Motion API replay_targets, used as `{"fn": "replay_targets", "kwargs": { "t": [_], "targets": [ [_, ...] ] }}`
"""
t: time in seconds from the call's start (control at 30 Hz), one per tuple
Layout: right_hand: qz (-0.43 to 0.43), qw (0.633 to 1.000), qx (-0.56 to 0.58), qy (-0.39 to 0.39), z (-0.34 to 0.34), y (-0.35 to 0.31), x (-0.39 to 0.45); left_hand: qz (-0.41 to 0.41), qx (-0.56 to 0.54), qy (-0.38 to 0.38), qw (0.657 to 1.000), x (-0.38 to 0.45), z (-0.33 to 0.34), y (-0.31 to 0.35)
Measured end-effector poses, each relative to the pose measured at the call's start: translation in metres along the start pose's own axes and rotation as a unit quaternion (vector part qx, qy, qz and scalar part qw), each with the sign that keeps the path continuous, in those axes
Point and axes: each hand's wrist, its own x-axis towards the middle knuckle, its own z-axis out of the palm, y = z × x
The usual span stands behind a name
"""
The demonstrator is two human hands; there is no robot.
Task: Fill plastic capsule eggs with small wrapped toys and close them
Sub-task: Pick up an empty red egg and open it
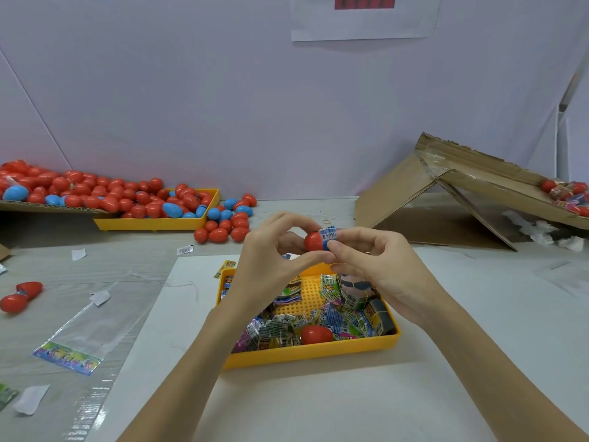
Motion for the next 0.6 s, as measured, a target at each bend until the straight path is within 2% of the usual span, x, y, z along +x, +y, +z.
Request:
{"fn": "replay_targets", "kwargs": {
  "t": [0.2,0.3,0.37,0.47,0.6],
  "targets": [
    [0.057,0.987,0.147,-0.020,0.004,-0.005,0.000,0.103,0.113,0.034,0.988,-0.001,0.010,-0.001],
    [0.093,0.973,0.210,-0.036,0.005,-0.008,0.000,0.120,0.156,0.036,0.980,-0.002,0.016,-0.004],
    [0.130,0.956,0.256,-0.062,0.006,-0.009,0.000,0.121,0.161,0.030,0.979,-0.003,0.019,-0.004],
    [0.192,0.913,0.339,-0.123,0.009,-0.009,-0.002,0.140,0.194,0.024,0.971,-0.005,0.021,-0.003],
    [0.221,0.879,0.384,-0.174,0.011,-0.009,-0.003,0.167,0.233,0.006,0.958,-0.004,0.016,-0.004]
  ]
}}
